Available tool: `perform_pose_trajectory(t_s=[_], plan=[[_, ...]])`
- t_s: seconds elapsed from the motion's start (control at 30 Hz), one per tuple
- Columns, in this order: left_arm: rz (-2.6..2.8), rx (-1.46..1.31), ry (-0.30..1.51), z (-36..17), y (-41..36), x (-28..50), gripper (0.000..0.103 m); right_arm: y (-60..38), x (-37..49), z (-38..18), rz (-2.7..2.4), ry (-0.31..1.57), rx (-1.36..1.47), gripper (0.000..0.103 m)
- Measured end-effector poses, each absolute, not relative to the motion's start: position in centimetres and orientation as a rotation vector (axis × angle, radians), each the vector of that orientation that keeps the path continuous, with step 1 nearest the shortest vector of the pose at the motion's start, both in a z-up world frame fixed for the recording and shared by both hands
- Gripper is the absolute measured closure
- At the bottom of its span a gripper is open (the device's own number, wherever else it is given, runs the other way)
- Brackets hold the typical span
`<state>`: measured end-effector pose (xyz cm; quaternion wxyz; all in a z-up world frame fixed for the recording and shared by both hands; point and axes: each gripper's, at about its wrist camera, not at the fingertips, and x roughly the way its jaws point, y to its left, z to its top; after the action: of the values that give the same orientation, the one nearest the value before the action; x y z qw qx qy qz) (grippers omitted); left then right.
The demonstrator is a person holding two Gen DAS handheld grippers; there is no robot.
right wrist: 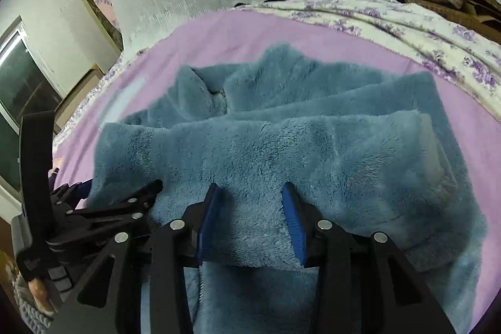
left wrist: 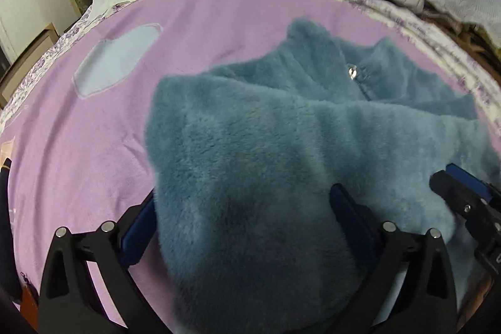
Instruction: Fold small clothes
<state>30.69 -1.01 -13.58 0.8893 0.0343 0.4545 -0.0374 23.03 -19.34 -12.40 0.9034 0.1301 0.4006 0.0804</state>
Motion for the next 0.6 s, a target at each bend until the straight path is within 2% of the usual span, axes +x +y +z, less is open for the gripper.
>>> perform_pose_trajectory(t_s=[0.13,0.23,0.33,0.43,0.6], plan=[[-0.101,0.060,0.890,-12.3,-0.3,27.8,0.004,-19.0,20.0,-10.9,0.197,0.790,0.200,0.056],[-0.096,0.124,0.924,-14.1,-0.8,27.1,0.004,-19.1,19.4,-12.0,0.183,0.840,0.152,0.053],[-0.098,0.121,0.935,-14.7,-0.8,27.3,0.004,-19.6,19.9,-13.4,0.199,0.864,0.194,0.053],[-0.096,0.104,0.924,-14.4,-0.3,26.6,0.004,-20.2,18.5,-12.2,0.208,0.829,0.244,0.053],[-0.157,0.046,0.901,-13.7,1.8,22.3,0.005,-22.3,14.4,-10.5,0.204,0.772,0.271,0.047]])
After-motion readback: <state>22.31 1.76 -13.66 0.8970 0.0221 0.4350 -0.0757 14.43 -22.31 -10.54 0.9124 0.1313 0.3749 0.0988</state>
